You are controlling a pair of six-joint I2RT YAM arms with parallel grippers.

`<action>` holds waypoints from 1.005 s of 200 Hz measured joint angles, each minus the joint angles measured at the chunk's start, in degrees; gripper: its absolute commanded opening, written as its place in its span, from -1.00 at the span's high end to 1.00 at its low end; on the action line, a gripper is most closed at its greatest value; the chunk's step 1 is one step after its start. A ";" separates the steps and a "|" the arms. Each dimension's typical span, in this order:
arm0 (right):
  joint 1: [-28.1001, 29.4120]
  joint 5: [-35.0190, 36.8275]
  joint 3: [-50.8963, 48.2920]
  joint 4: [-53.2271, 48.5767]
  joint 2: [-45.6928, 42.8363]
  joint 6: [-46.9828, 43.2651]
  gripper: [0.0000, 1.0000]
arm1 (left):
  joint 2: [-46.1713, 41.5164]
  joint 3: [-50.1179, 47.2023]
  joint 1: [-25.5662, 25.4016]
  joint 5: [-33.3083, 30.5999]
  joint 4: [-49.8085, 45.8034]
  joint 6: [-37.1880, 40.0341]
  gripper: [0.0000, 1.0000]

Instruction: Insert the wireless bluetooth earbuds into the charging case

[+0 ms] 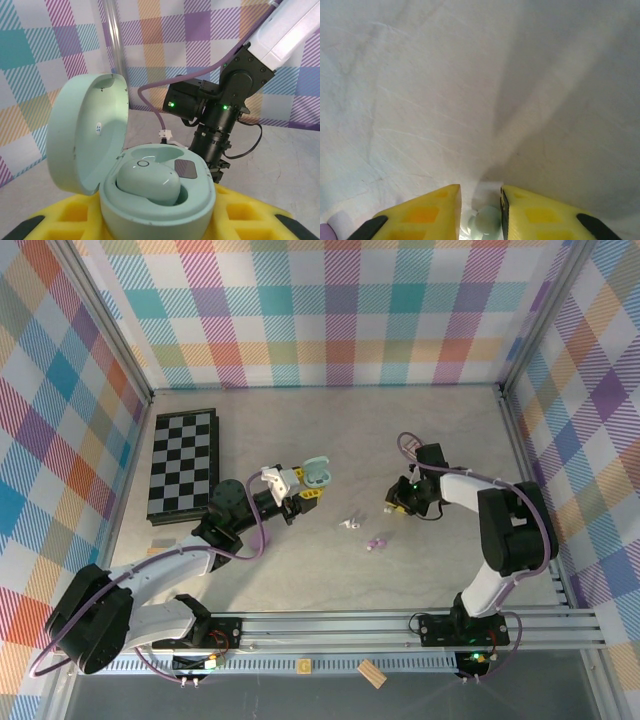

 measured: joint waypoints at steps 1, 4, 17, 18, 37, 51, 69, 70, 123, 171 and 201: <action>0.00 -0.11 0.04 0.11 0.02 0.00 0.38 | -0.02 0.00 0.00 0.00 -0.04 0.00 0.26; 0.00 -0.15 0.07 0.24 0.11 -0.02 0.37 | -0.09 0.00 0.00 -0.02 -0.15 0.02 0.26; 0.00 -0.52 -0.07 0.72 0.00 0.02 0.30 | -0.48 0.00 0.00 -0.22 -0.76 0.39 0.26; 0.00 -0.52 -0.09 0.81 -0.02 0.02 0.29 | -0.52 0.00 -0.02 -0.24 -0.85 0.39 0.26; 0.04 -0.09 -1.40 2.73 -1.51 0.35 0.26 | -0.79 0.00 -0.04 -0.39 -1.09 0.81 0.26; 0.04 0.61 -3.43 3.56 -4.31 0.72 0.26 | -0.87 0.00 -0.04 -0.37 -1.18 0.85 0.26; 0.04 1.62 -6.23 4.48 -8.46 2.23 0.26 | -0.87 0.00 -0.04 -0.37 -1.27 0.92 0.26; 0.04 1.68 -6.32 4.55 -8.57 2.25 0.26 | -0.87 0.00 -0.04 -0.37 -1.29 0.94 0.27; 0.04 -0.09 -11.67 10.19 -9.90 7.93 0.27 | -0.87 0.00 -0.04 -0.33 -1.44 1.03 0.26; 0.04 -2.14 -11.82 13.60 -7.13 9.51 0.30 | -0.87 0.00 -0.04 -0.35 -1.44 1.01 0.26; -0.02 -3.17 -11.72 13.97 -6.25 9.49 0.34 | -0.87 0.00 -0.04 -0.35 -1.44 1.01 0.26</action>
